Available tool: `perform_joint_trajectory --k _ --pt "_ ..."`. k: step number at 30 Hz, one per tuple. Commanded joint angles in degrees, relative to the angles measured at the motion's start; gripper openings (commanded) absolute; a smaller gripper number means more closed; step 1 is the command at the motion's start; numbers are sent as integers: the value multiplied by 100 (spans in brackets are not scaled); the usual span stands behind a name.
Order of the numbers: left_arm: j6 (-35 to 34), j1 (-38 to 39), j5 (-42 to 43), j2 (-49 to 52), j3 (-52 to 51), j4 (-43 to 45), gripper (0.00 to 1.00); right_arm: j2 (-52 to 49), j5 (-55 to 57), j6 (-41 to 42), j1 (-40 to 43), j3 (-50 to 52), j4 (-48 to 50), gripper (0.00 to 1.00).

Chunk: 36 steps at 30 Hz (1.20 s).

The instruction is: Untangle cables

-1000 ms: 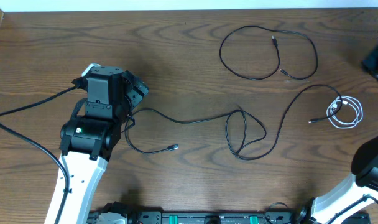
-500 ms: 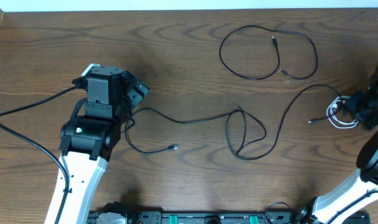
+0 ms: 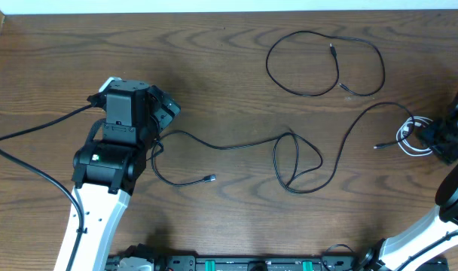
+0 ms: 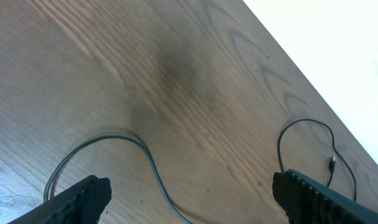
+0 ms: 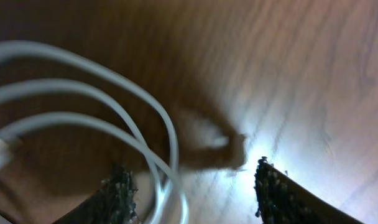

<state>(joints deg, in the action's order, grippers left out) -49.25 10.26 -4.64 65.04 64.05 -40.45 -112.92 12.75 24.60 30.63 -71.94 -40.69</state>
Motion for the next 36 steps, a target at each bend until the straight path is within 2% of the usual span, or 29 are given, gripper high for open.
perform_joint_trajectory --k 1,3,4,12,20,25,26,27,28,29,36 --pt "50 -28 -35 7 68 -4 90 -39 87 20 31 291 184 43" --pt "50 -28 -35 7 68 -4 90 -39 90 20 46 417 404 10" --pt "50 -28 -35 7 68 -4 90 -39 92 22 55 446 459 2" --pt "50 -28 -35 7 68 -4 90 -42 791 22 553 527 1086 1" --pt "50 -28 -35 7 68 -4 90 -39 765 -111 1486 527 2009 1" --pt "50 -28 -35 7 68 -4 90 -42 308 -118 1893 525 2323 1" --pt "50 -28 -35 7 68 -4 90 -39 125 -155 1943 511 2352 5" --pt "50 -28 -35 7 68 -4 90 -33 -101 -201 1980 470 2352 42" --pt "50 -28 -35 7 68 -4 90 -13 -372 -219 2004 396 2321 92" --pt "50 -28 -35 9 68 -4 90 22 -579 -219 2006 317 2275 99" --pt "50 -28 -35 7 68 -7 90 813 -1543 -210 1766 -151 1987 99"
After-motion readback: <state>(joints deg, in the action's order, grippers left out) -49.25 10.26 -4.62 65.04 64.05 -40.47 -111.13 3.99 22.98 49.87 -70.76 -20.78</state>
